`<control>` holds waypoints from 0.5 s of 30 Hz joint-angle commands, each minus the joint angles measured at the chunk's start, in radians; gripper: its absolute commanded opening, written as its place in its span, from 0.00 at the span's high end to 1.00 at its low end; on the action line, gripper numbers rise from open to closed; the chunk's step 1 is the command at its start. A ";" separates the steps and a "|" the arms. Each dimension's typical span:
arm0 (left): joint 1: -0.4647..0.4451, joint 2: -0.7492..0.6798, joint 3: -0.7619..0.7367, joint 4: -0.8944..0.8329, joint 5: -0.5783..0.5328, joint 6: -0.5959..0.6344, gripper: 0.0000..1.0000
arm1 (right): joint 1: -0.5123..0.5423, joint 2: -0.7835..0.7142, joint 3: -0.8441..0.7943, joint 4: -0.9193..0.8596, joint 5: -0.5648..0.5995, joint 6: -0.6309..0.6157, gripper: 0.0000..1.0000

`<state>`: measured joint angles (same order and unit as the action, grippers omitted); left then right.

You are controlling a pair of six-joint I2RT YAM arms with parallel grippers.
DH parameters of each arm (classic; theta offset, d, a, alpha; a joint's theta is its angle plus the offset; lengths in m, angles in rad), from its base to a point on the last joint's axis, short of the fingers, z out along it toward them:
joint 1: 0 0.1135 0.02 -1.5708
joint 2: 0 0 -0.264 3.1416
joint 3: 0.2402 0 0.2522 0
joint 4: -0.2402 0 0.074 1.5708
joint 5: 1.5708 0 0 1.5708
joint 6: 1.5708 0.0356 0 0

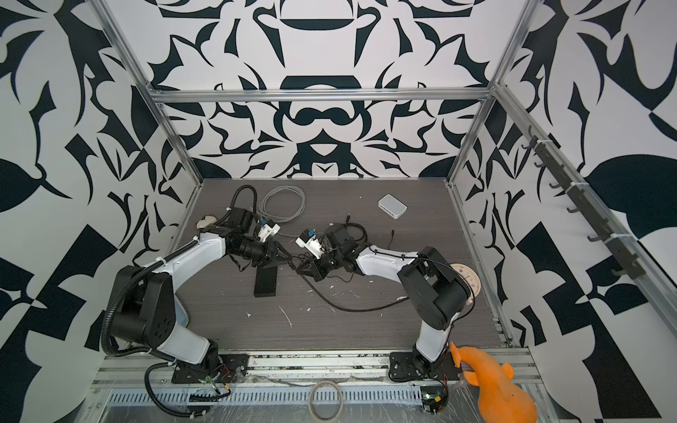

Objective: Insert the plug into the switch port

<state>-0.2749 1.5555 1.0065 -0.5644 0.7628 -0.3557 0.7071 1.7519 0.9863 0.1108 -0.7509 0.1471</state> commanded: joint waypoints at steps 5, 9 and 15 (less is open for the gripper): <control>0.001 0.003 -0.026 0.011 0.041 -0.022 0.78 | -0.003 -0.038 -0.010 0.075 0.016 0.014 1.00; 0.001 -0.002 -0.029 0.012 0.042 -0.025 0.80 | -0.003 -0.042 -0.020 0.084 0.017 0.015 1.00; 0.001 -0.010 -0.032 0.021 0.035 -0.037 0.72 | -0.003 -0.051 -0.032 0.084 0.015 0.011 1.00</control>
<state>-0.2749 1.5555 0.9886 -0.5415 0.7834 -0.3882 0.7071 1.7458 0.9607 0.1589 -0.7357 0.1581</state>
